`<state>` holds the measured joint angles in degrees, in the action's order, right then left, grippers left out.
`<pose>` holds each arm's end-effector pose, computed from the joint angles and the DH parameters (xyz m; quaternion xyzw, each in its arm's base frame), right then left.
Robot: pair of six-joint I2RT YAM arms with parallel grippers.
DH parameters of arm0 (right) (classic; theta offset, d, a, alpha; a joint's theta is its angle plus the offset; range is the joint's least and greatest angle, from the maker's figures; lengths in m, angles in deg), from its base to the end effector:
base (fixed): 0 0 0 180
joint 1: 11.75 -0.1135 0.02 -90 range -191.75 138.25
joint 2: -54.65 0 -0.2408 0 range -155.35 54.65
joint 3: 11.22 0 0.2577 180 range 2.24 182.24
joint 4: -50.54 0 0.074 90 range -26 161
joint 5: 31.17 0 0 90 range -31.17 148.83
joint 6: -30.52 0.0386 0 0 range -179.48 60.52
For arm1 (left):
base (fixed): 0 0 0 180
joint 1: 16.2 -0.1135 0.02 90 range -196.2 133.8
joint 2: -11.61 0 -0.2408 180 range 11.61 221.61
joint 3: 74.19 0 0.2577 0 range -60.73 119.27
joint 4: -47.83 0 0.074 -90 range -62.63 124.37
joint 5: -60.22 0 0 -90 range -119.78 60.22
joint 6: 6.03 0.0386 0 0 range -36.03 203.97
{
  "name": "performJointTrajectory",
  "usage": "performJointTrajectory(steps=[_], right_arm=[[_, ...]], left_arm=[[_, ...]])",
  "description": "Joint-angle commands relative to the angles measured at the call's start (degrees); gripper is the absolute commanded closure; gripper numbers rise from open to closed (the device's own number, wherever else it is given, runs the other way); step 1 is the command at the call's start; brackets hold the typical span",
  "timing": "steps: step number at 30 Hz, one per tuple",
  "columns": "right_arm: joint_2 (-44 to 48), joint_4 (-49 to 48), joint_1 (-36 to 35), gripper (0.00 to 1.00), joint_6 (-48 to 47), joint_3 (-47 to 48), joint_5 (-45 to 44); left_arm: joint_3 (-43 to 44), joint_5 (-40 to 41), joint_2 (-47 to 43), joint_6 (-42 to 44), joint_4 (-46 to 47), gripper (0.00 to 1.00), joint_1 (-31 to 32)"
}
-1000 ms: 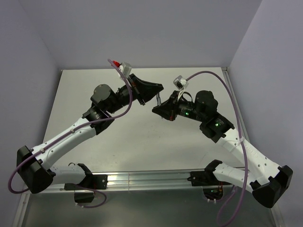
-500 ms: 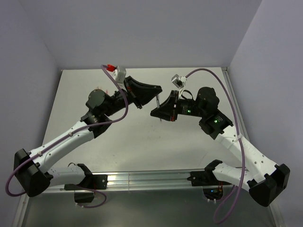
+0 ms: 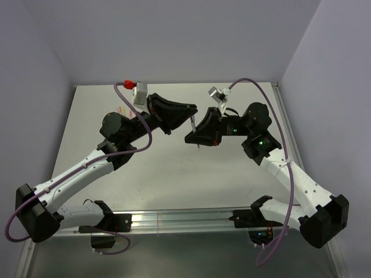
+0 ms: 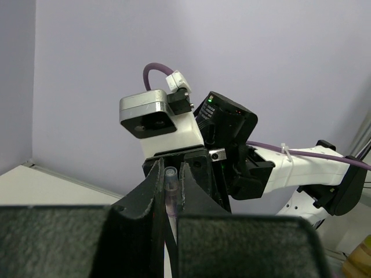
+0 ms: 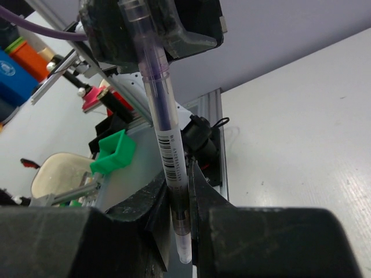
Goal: Insert the pens into the pen caps
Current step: Press the pen cap onto the pen.
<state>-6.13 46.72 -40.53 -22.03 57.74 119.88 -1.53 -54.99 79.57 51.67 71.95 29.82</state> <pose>0.2013 0.1491 0.3796 -0.3526 0.5704 0.6335 0.3861 0.1839 -0.2143 0.4103 0.2458 0.4706 -0.6166 0.5813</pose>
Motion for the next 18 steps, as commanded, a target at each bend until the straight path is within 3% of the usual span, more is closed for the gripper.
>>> performJointTrajectory(steps=[1, 6, 18], right_arm=[[-0.7, -20.9, 3.5, 1.0, 9.2, 9.5, -11.9], [-1.5, -20.4, 3.5, 1.0, 9.2, 11.1, -11.7], [0.7, -2.6, 1.8, 1.0, -6.9, 17.0, -21.7]], left_arm=[[-5.7, -22.5, 2.4, 1.5, -16.7, 1.0, 4.2], [-5.6, -22.8, 2.7, 1.5, -16.8, 1.0, 4.9], [-6.6, -19.4, 3.8, -0.9, -15.9, 1.0, 8.2]])
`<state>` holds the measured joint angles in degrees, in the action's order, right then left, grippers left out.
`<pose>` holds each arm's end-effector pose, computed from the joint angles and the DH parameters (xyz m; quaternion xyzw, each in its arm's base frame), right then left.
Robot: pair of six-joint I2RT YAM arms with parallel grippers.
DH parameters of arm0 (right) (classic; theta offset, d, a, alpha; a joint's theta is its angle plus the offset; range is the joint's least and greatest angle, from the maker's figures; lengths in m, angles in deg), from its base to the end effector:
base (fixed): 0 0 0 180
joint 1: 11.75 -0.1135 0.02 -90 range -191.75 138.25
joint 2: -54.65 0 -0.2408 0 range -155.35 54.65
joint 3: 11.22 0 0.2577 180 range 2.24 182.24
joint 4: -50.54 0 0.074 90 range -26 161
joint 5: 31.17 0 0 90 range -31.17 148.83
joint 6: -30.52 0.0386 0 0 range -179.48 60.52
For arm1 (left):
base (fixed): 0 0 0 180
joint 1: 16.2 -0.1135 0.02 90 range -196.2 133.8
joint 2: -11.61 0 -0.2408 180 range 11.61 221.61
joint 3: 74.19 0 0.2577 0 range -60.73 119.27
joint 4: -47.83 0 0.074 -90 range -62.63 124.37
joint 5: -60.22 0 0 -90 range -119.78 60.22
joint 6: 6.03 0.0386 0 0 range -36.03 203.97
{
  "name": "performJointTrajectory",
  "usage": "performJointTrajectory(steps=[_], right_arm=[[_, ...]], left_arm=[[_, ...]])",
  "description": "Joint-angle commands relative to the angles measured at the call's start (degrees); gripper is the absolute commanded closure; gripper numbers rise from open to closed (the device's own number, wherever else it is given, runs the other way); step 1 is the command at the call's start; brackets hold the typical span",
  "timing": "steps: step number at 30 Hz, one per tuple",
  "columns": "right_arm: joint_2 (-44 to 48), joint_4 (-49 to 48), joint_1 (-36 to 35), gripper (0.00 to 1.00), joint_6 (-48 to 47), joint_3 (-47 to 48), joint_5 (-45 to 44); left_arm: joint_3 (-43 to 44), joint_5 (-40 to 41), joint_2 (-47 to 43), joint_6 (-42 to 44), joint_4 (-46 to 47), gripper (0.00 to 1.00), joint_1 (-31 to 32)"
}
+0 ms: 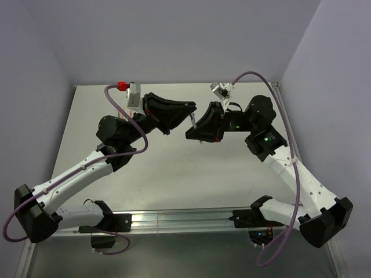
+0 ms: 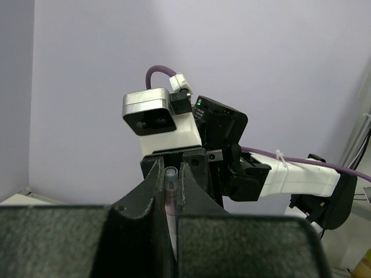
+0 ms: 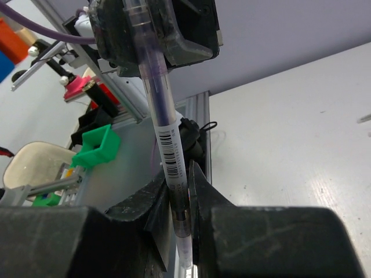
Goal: Insert the pens into the pen caps
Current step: Press the pen cap onto the pen, then place the pen at the center of the board.
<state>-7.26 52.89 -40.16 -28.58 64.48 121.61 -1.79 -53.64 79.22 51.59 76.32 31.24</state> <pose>0.2007 0.1476 0.4055 -0.3913 0.5491 0.6135 0.4111 0.1755 -0.2142 0.4176 0.2412 0.4369 -0.6277 0.5974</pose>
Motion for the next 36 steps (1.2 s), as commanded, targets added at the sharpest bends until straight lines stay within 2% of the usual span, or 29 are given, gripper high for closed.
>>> performJointTrajectory(steps=[1, 9, 12, 17, 19, 20, 22, 23, 26, 31, 34, 35, 36], right_arm=[[1.7, -7.8, 0.6, 1.0, -1.4, 10.8, -24.1], [2.5, -0.8, -3.8, 1.0, -8.5, 13.3, -30.7], [2.8, -0.1, -3.8, 1.0, -8.7, 12.7, -31.2], [2.9, 3.2, -3.8, 0.98, -8.5, 11.8, -30.4], [3.6, 4.2, -3.8, 0.91, -8.7, 10.9, -30.2], [3.9, 4.9, -3.8, 0.79, -8.7, 9.6, -30.3], [5.2, 5.7, -3.7, 0.68, -8.7, 8.3, -30.5], [5.6, 7.5, -3.7, 0.58, -8.9, 7.6, -31.1], [7.4, 10.7, -3.4, 0.44, -9.9, 6.0, -34.6], [10.0, 18.0, -3.1, 0.41, -12.2, 4.1, -45.4], [11.2, 19.8, -3.0, 0.32, -11.3, 2.5, -52.1], [11.2, 20.1, -2.9, 0.22, -10.9, 1.9, -53.3], [11.2, 20.0, -2.8, 0.17, -10.2, 1.7, -55.7]], left_arm=[[-6.4, -20.4, 4.3, -1.2, -19.8, 1.0, 7.0], [-6.1, -18.0, 5.1, -1.2, -20.6, 1.0, 8.5], [-5.4, -13.7, 4.2, -0.5, -23.0, 1.0, 8.5], [-4.8, -6.9, 2.3, -1.8, -25.8, 1.0, 3.5], [-3.1, -5.2, 2.4, -1.4, -26.5, 1.0, 1.6], [-2.4, -4.2, 2.7, -1.5, -27.1, 1.0, -0.4], [0.4, -4.2, 3.7, -1.5, -28.8, 1.0, -2.3], [1.4, -3.7, 4.8, -1.7, -29.5, 1.0, -4.3], [6.1, -3.3, 7.4, -1.4, -32.0, 1.0, -7.1], [15.2, 0.2, 13.4, -2.9, -39.3, 1.0, -12.0], [20.8, 2.8, 20.2, -4.5, -43.7, 1.0, -16.0], [22.2, 3.7, 24.3, -5.1, -44.3, 1.0, -16.7], [24.6, 3.9, 26.3, -5.4, -45.1, 1.0, -17.3]])
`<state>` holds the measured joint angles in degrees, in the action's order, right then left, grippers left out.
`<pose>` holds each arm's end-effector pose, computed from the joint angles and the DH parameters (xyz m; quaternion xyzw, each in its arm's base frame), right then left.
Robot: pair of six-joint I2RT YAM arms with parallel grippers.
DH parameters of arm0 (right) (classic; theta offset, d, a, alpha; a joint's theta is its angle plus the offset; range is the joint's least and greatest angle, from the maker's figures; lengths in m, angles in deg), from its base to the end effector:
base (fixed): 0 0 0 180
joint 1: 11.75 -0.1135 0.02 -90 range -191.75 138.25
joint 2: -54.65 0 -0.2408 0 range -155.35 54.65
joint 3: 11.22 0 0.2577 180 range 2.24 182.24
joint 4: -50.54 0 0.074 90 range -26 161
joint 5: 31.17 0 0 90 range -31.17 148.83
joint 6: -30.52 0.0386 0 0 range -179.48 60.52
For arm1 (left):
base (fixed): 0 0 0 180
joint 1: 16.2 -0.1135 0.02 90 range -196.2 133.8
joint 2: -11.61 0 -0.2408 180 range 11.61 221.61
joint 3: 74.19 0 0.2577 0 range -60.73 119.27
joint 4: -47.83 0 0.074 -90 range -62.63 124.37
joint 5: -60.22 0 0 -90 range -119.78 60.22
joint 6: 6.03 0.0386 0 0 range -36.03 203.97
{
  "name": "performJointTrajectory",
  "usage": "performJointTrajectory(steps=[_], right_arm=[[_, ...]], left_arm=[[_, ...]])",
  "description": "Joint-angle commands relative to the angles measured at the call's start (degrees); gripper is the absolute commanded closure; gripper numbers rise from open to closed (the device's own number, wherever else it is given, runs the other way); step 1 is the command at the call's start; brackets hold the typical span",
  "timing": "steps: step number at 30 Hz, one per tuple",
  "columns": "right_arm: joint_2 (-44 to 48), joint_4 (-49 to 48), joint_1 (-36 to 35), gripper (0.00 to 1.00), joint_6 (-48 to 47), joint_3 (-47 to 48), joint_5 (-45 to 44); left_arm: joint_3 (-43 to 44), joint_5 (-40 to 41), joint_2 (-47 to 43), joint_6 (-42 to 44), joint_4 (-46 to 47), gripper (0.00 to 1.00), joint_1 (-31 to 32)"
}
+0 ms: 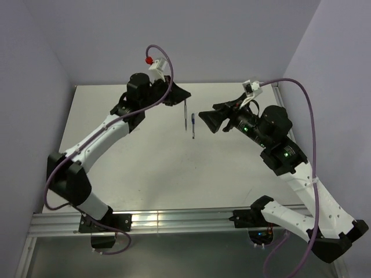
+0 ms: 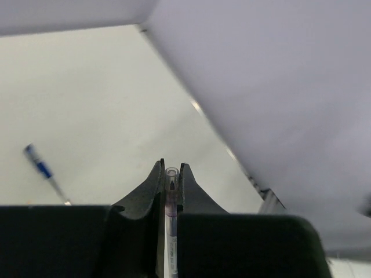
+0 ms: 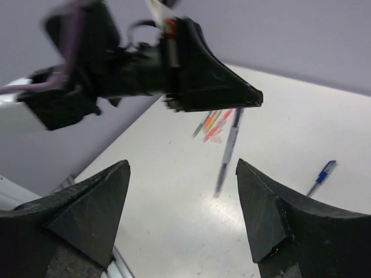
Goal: Insert the pens into the pen caps
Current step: Place the pen at the center of the board.
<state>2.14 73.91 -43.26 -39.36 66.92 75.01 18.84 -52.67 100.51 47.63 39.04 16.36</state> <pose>0.1792 0.1225 0.4204 -0.1690 0.6727 0.3986 0.6000 0.3135 -0.2180 0.3639 0.1106 0.7247 -0.4961 0.4653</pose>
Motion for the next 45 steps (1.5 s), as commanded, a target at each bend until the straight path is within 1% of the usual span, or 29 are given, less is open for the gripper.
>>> performJointTrajectory(steps=[1, 2, 4, 5, 9, 11, 12, 13, 14, 15, 20, 23, 25, 27, 28, 30, 34, 36, 37, 38, 40, 42, 43, 45], right_arm=[[1.5, -0.6, 0.7, 0.07, 2.0, -0.8, -10.7], [1.4, -0.2, 0.7, 0.0, 2.4, -0.7, -12.1], [1.2, -0.3, 1.1, 0.0, 2.4, -0.5, -11.8], [1.2, -0.5, 1.2, 0.0, 2.3, -0.4, -11.3], [1.2, -0.9, 1.8, 0.0, 3.9, -0.3, -10.7], [0.7, -0.9, 2.1, 0.03, 4.2, -0.2, -10.0], [0.8, -0.9, 2.2, 0.05, 4.3, -0.2, -9.7], [0.7, -0.7, 2.4, 0.06, 4.3, -0.1, -9.5], [0.3, -0.2, 2.5, 0.1, 4.2, 0.2, -9.4], [0.2, 0.0, 2.6, 0.1, 4.2, 0.4, -9.4], [-0.8, 1.3, 2.8, 0.17, 4.1, 1.4, -9.9], [-0.8, 1.2, 2.8, 0.2, 4.0, 1.3, -9.7], [-1.1, 1.4, 2.8, 0.21, 3.9, 1.4, -9.6], [-1.5, 1.8, 2.8, 0.25, 3.8, 1.7, -9.6], [-1.8, 1.8, 2.8, 0.29, 3.7, 1.8, -9.3], [-2.1, 1.9, 2.9, 0.33, 3.7, 1.8, -9.1], [-2.4, 2.3, 2.9, 0.58, 3.4, 2.1, -9.0], [-2.4, 2.2, 2.9, 0.66, 3.4, 2.2, -9.0], [-2.4, 2.1, 2.9, 0.67, 3.4, 2.1, -8.7], [-2.4, 2.1, 2.9, 0.71, 3.3, 2.1, -8.5], [-2.5, 2.2, 2.9, 0.82, 3.3, 2.2, -8.3], [-2.8, 2.4, 2.9, 0.81, 3.2, 2.2, -8.1], [-2.7, 2.5, 2.9, 0.77, 3.3, 2.1, -8.2], [-2.5, 2.4, 2.9, 0.71, 3.3, 1.9, -8.6]], left_arm=[[5.0, 3.6, 8.9, -1.5, -8.2, 1.0, -3.3], [5.9, 3.6, 10.8, -1.5, -8.7, 1.0, -3.5], [9.1, 4.8, 14.5, -0.8, -8.9, 1.0, -4.1], [10.4, 6.1, 18.3, -0.3, -10.6, 1.0, -4.2], [20.8, 7.8, 28.2, -0.4, -15.7, 1.0, -5.0], [23.5, 8.9, 32.8, 0.0, -17.1, 1.0, -5.2], [26.8, 9.6, 34.3, 0.5, -19.3, 1.0, -5.2], [28.3, 10.2, 35.9, 0.7, -20.0, 1.0, -5.2], [29.6, 10.6, 38.3, 0.8, -20.7, 1.0, -5.3], [31.1, 10.9, 39.4, 0.8, -20.9, 1.0, -5.2], [34.4, 12.3, 44.9, 0.7, -22.4, 0.96, -5.2], [34.7, 12.2, 46.7, 0.7, -21.5, 0.91, -5.1], [35.9, 11.7, 47.7, 0.7, -21.5, 0.9, -5.2], [36.2, 11.4, 48.6, 0.7, -20.8, 0.87, -5.1], [36.3, 11.3, 49.1, 0.7, -20.7, 0.84, -5.2], [36.9, 11.0, 49.6, 0.9, -20.6, 0.84, -5.2], [37.6, 10.5, 50.7, 0.9, -20.5, 0.77, -5.1], [37.3, 10.2, 50.7, 1.1, -20.0, 0.75, -5.0], [37.3, 10.2, 50.6, 1.1, -19.8, 0.74, -5.0], [37.3, 10.2, 50.5, 1.4, -19.8, 0.7, -5.1], [37.2, 10.2, 50.3, 1.4, -19.7, 0.68, -5.0], [36.5, 10.2, 49.5, 1.5, -19.3, 0.67, -5.0], [36.0, 10.1, 48.5, 1.5, -18.2, 0.67, -5.1], [34.0, 10.5, 47.0, 1.5, -17.2, 0.66, -5.2]])
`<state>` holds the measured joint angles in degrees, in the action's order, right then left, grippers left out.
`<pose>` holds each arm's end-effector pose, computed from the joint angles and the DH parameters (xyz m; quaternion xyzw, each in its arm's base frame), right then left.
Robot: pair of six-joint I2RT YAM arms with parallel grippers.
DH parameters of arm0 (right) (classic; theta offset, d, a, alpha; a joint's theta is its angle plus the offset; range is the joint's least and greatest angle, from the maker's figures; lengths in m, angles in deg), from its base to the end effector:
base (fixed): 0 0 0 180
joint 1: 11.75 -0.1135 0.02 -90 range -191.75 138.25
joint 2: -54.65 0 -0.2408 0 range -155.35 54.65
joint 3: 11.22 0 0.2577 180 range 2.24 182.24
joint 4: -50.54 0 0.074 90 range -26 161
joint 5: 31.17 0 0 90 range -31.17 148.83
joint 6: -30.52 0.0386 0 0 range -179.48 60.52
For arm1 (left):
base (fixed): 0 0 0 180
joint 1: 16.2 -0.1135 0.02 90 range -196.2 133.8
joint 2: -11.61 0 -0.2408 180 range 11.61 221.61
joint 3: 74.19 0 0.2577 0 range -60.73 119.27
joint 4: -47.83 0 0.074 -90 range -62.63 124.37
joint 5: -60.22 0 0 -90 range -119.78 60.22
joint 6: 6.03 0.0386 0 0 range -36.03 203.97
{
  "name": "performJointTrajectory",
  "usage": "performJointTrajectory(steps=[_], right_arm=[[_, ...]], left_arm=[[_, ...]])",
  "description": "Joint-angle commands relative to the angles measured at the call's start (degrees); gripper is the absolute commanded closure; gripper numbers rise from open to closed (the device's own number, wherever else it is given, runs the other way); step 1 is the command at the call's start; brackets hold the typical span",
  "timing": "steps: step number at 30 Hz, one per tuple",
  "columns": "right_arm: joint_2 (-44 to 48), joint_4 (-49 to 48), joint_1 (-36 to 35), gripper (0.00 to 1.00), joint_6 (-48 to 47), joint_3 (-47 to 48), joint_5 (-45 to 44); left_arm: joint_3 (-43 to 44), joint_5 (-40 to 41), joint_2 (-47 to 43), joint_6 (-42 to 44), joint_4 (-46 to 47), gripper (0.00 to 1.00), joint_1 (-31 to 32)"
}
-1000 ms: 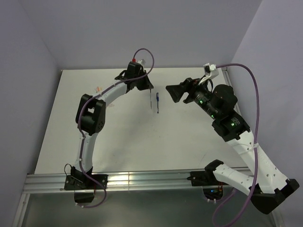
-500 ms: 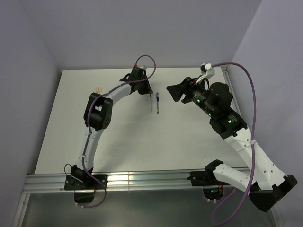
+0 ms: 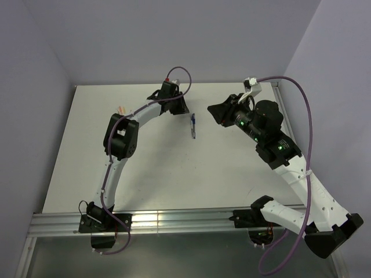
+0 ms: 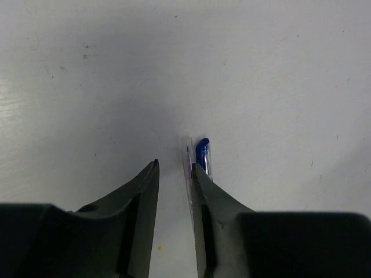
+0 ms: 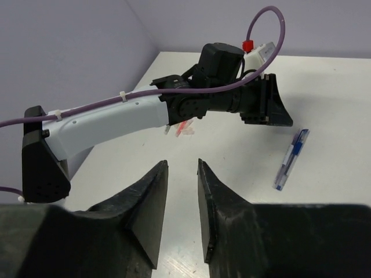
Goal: Insert the pens into the pen caps
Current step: Place the pen at the center of the board, then pick up the pen from the center of the board.
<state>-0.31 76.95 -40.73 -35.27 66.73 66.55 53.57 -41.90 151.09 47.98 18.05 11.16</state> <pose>0.1996 0.1165 0.4046 -0.0763 0.7237 0.3501 0.5898 0.4750 -0.2549 0.1436 -0.0250 0.9074 -0.2964 0.2970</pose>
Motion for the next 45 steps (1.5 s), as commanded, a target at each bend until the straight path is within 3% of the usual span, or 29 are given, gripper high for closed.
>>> performJointTrajectory(steps=[1, 3, 4, 9, 13, 18, 25, 31, 45], right_arm=[[-0.1, -0.6, 0.4, 0.64, -0.9, 2.0, -0.3], [0.1, -0.6, 0.4, 0.57, -1.1, 1.9, -0.4], [0.1, -0.6, 0.5, 0.48, -1.1, 1.9, -0.3], [-1.5, 0.1, 0.5, 0.45, -1.1, 1.8, 0.2], [-3.0, 0.8, 0.4, 0.43, -1.0, 1.8, 0.0], [-4.7, 0.9, 0.4, 0.4, -0.7, 1.8, 0.9], [-6.4, 1.0, 0.5, 0.39, -0.4, 1.3, 1.4], [-6.9, 0.7, 0.5, 0.39, -0.2, 0.9, 2.6], [-7.5, 0.6, 0.5, 0.4, -0.6, 1.3, 2.5]], left_arm=[[-1.4, 0.0, -4.5, 1.3, 4.2, 0.66, -0.1], [-3.0, 1.0, -7.3, 1.7, 5.3, 0.64, -0.2], [-3.5, 1.7, -9.3, 1.9, 5.3, 0.63, -0.5], [-10.6, 7.6, -17.6, 2.7, 4.1, 0.66, -2.0], [-18.3, 15.7, -26.4, 3.4, 0.3, 0.6, -3.9], [-24.2, 23.4, -31.1, 6.9, -4.6, 0.53, -7.6], [-27.3, 25.0, -30.9, 10.9, -8.2, 0.58, -14.6], [-24.2, 23.9, -27.1, 12.8, -7.7, 0.6, -18.2], [-13.1, 24.5, -16.7, 17.6, -10.4, 0.61, -19.0]])
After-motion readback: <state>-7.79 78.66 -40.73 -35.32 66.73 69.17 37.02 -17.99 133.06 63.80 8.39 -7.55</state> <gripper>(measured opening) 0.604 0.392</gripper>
